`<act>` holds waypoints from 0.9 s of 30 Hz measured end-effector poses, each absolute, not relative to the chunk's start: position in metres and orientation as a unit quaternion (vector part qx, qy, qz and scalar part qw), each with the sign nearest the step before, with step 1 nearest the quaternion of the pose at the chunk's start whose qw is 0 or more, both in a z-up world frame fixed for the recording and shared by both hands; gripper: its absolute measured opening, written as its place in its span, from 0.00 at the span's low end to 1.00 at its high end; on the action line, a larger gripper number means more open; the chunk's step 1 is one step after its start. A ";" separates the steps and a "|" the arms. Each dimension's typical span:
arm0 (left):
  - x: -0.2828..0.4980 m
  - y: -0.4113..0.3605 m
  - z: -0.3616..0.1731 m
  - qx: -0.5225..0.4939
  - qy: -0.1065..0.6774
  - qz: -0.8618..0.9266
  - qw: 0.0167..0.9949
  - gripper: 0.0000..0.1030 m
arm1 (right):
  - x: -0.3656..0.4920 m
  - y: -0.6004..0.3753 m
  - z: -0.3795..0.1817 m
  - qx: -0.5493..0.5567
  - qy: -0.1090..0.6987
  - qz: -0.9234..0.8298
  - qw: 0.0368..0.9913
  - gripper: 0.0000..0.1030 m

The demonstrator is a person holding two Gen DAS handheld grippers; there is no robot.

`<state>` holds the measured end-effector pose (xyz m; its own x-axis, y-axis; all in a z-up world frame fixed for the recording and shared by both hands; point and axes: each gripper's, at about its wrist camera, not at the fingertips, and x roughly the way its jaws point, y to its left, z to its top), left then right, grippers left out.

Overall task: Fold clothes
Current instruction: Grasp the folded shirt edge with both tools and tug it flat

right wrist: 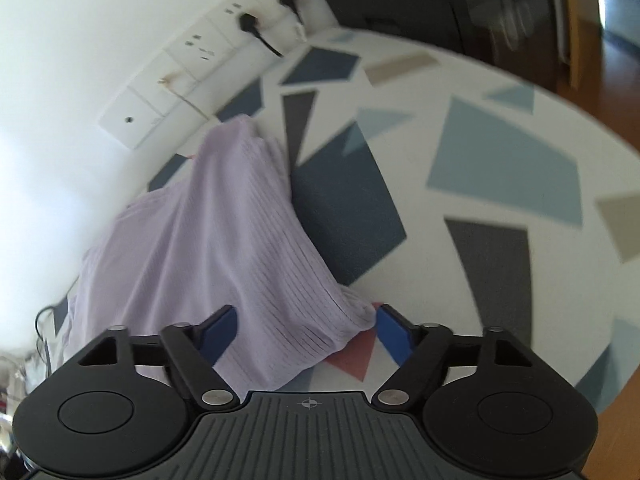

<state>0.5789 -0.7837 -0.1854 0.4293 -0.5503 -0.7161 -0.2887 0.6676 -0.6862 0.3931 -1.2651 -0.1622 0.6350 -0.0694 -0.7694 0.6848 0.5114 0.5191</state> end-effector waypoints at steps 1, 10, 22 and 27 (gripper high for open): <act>0.580 -0.784 -0.185 -0.393 0.525 -0.086 0.750 0.53 | 0.396 -1.265 -0.166 0.437 0.358 -0.243 0.789 0.66; 0.573 -0.772 -0.148 -0.379 0.481 -0.064 0.788 0.16 | 0.407 -1.259 -0.154 0.370 0.340 -0.256 0.826 0.11; 0.520 -0.765 -0.152 -0.253 0.535 -0.132 0.795 0.21 | 0.365 -1.271 -0.163 0.394 0.350 -0.265 0.808 0.10; 0.522 -0.776 -0.142 -0.199 0.540 -0.121 0.809 0.49 | 0.371 -1.268 -0.164 0.382 0.364 -0.273 0.805 0.26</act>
<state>0.5220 -0.7756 -0.1415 0.3878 -0.4102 -0.8255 -0.0191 0.8918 -0.4521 0.3715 -1.2678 -0.1639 0.5858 -0.1614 -0.7943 0.7172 0.5597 0.4152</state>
